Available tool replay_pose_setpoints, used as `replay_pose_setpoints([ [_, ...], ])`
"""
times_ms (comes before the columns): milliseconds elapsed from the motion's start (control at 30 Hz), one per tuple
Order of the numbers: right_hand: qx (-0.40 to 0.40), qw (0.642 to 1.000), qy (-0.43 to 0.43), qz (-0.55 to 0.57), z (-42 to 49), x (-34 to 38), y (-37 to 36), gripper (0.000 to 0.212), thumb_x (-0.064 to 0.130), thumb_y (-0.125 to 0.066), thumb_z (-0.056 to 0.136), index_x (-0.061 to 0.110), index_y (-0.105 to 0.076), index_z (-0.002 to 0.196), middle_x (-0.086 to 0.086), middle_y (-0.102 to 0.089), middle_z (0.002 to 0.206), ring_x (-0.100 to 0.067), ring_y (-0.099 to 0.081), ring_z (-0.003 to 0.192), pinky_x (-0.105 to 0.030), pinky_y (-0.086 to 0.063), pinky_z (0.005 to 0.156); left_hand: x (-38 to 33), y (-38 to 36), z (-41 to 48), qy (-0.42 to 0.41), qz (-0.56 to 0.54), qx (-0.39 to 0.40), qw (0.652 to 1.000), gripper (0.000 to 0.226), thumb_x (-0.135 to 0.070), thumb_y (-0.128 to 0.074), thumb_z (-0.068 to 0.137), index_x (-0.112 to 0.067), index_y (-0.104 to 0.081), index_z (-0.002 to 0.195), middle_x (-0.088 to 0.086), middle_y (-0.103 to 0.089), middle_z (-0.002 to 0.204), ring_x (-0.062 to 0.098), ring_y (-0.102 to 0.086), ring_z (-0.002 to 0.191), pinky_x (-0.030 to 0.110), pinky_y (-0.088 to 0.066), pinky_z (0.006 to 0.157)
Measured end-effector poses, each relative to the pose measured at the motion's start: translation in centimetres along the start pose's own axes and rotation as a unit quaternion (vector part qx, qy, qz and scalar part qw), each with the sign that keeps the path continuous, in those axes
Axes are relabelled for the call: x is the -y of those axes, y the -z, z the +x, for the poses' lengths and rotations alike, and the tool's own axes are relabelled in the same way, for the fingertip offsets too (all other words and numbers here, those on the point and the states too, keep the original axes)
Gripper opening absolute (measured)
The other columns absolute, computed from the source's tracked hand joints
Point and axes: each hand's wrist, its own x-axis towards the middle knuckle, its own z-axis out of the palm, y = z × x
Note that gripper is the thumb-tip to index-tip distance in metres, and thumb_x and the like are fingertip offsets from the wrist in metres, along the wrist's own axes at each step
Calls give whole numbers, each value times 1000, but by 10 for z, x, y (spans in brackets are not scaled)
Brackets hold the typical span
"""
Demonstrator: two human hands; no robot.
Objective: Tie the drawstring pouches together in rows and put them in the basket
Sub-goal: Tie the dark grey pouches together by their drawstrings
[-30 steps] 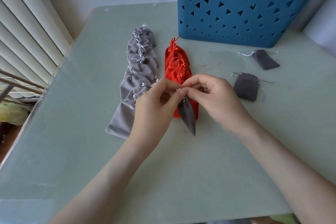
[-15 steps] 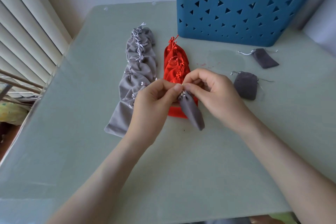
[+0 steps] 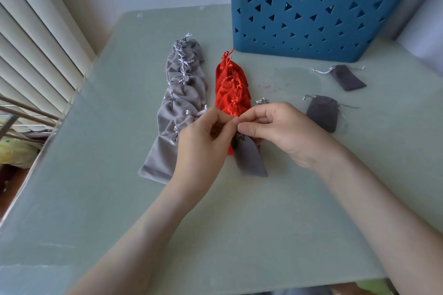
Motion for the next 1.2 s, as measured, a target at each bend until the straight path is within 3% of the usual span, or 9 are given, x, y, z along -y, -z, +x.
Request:
replay_pose_setpoints([
  [133, 18, 1000, -8, 11, -1, 0, 2, 10, 3, -65, 85, 12, -70, 86, 2, -70, 75, -4, -62, 73, -13, -46, 71, -1, 0, 1, 10, -35, 6, 999, 17, -16, -65, 89, -20, -67, 72, -5, -62, 62, 7, -52, 56, 27, -46, 58],
  [333, -7, 1000, -2, 0, -1, 1, 2, 10, 2, -63, 86, 10, -68, 83, 10, -66, 64, 3, -59, 64, -8, -44, 67, -1, -2, 0, 17, -84, 25, 996, 14, -13, -63, 90, -13, -70, 77, 0, -68, 71, 10, -59, 65, 39, -54, 67],
  [500, -7, 1000, -2, 9, -3, 3, 5, 6, 7, -64, 87, 10, -69, 85, 5, -70, 73, -2, -63, 73, -12, -47, 76, -4, -1, 1, 16, -140, 48, 989, 16, -7, -61, 91, -13, -70, 79, -8, -69, 71, 3, -59, 65, 17, -46, 64],
  [567, -9, 1000, -8, 19, -3, 3, 6, 5, 7, -64, 87, 9, -69, 85, 1, -72, 77, -5, -65, 76, -16, -49, 80, -5, -2, 1, 15, -158, 52, 986, 16, -5, -60, 91, -12, -70, 81, -9, -69, 71, 2, -59, 65, 14, -46, 63],
  [700, -24, 999, -16, 22, -3, 3, 4, 7, 9, -64, 87, 5, -69, 90, -11, -72, 88, -13, -64, 82, -27, -50, 83, -4, -4, 1, 21, -193, 47, 980, 15, -4, -58, 91, -11, -69, 83, -7, -68, 74, 3, -59, 68, 15, -46, 65],
  [833, -39, 999, 6, 5, -3, 2, -4, 6, 11, -64, 89, 9, -70, 89, -8, -74, 88, -12, -66, 83, -29, -52, 86, -2, -6, 2, 30, -209, 23, 977, 15, -4, -57, 92, -9, -68, 83, 0, -66, 77, 5, -58, 67, 17, -45, 63],
  [933, -41, 999, 18, -7, -3, 3, -6, 7, 13, -64, 90, 11, -71, 90, -8, -74, 90, -13, -67, 88, -35, -51, 92, 3, -6, 5, 45, -236, 22, 971, 13, -12, -61, 91, -13, -69, 82, 6, -66, 82, 14, -59, 76, 25, -47, 72],
  [1033, -10, 1000, 25, 5, -4, 5, -4, 10, 12, -62, 91, 9, -71, 96, -7, -74, 93, -10, -67, 89, -29, -51, 91, 5, -6, 6, 58, -277, 42, 958, 12, -23, -62, 86, -16, -70, 80, 12, -62, 86, 26, -55, 84, 38, -44, 80],
  [1200, 52, 993, 19, 103, -4, 9, -1, 14, 6, -59, 88, 7, -69, 97, -4, -71, 91, -9, -64, 87, -16, -50, 82, 0, -3, 5, 61, -332, 78, 938, 18, -17, -54, 88, -15, -68, 77, 2, -61, 76, 17, -53, 74, 26, -44, 69],
])
